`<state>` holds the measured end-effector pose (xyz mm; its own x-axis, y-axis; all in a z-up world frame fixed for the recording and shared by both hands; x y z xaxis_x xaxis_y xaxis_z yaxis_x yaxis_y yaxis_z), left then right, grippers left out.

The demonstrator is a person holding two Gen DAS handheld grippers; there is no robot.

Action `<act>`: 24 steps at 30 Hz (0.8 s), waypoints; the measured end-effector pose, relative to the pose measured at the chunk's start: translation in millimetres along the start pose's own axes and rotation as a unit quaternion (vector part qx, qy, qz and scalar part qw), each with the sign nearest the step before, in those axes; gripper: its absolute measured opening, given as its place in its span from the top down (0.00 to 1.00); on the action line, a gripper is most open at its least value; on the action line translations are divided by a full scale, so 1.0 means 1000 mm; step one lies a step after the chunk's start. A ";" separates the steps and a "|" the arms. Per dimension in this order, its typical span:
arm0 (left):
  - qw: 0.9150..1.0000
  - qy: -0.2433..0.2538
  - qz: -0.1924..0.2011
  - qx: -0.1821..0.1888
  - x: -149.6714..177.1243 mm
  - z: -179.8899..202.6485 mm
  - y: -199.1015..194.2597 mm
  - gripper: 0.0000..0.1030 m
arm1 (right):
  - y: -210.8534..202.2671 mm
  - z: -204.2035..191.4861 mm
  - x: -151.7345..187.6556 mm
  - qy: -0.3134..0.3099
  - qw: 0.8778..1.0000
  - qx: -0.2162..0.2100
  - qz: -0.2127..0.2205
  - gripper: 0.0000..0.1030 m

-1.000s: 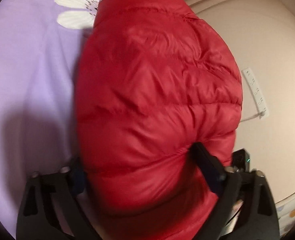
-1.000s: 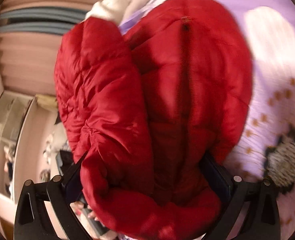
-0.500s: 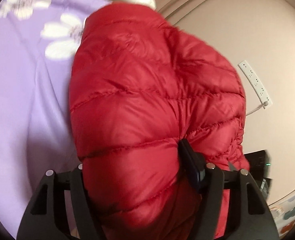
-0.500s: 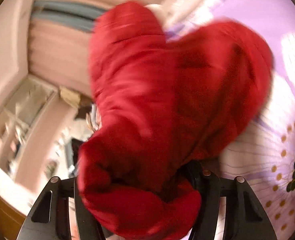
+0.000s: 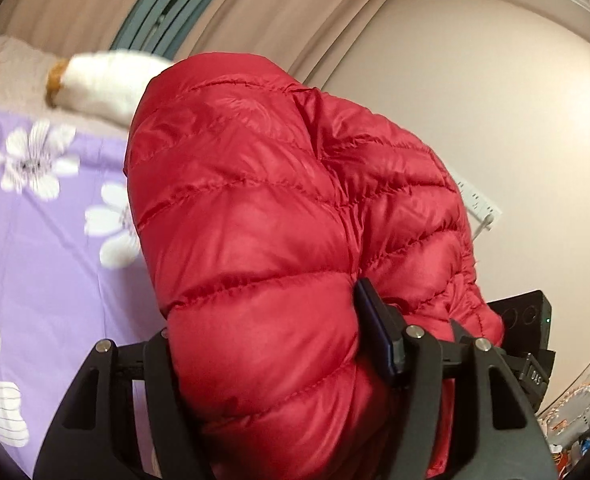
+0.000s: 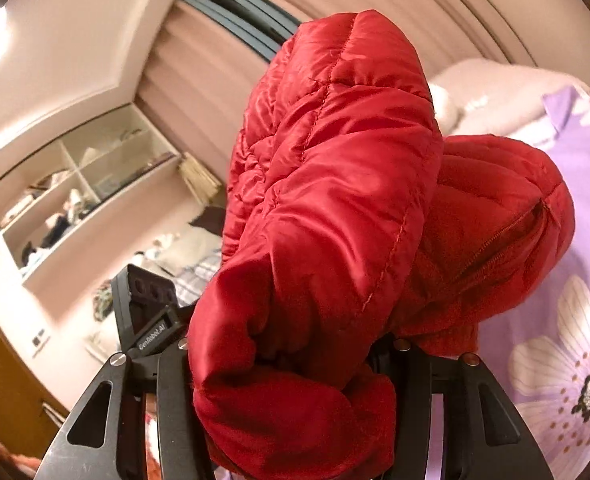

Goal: Fold large clothes
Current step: 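Hold the lifted jacket bundle up with both tools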

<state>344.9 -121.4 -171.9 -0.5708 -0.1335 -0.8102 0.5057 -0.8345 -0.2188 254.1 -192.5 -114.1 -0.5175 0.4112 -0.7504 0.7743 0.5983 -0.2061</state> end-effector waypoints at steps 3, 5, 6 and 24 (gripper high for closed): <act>1.000 0.019 0.017 -0.002 -0.008 0.015 -0.022 0.39 | -0.002 -0.025 0.000 -0.020 1.000 -0.007 0.011 0.48; 0.999 0.022 0.026 0.000 -0.017 0.025 -0.030 0.39 | 0.004 -0.032 -0.004 -0.031 0.999 -0.011 0.015 0.48; 0.999 0.021 0.032 0.001 -0.018 0.029 -0.036 0.39 | 0.002 -0.038 -0.005 -0.036 0.999 -0.015 0.019 0.48; 0.993 0.041 0.103 -0.043 -0.029 0.041 -0.138 0.39 | 0.008 -0.050 0.004 -0.090 0.993 -0.071 0.008 0.48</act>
<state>265.4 -24.6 -96.3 -0.3970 -0.2495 -0.8832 0.6615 -0.7449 -0.0868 240.4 -151.8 -87.7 -0.4222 0.3000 -0.8554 0.7159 0.6892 -0.1116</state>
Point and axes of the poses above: each gripper's, at about its wrist camera, not at the fingertips, and y roughly the way its jaws point, z to its right, x to its underside, the point moved 9 cm from there along y, roughly the way its jaws point, and after that the axes turned 6 degrees about x, right-handed, at the moved point
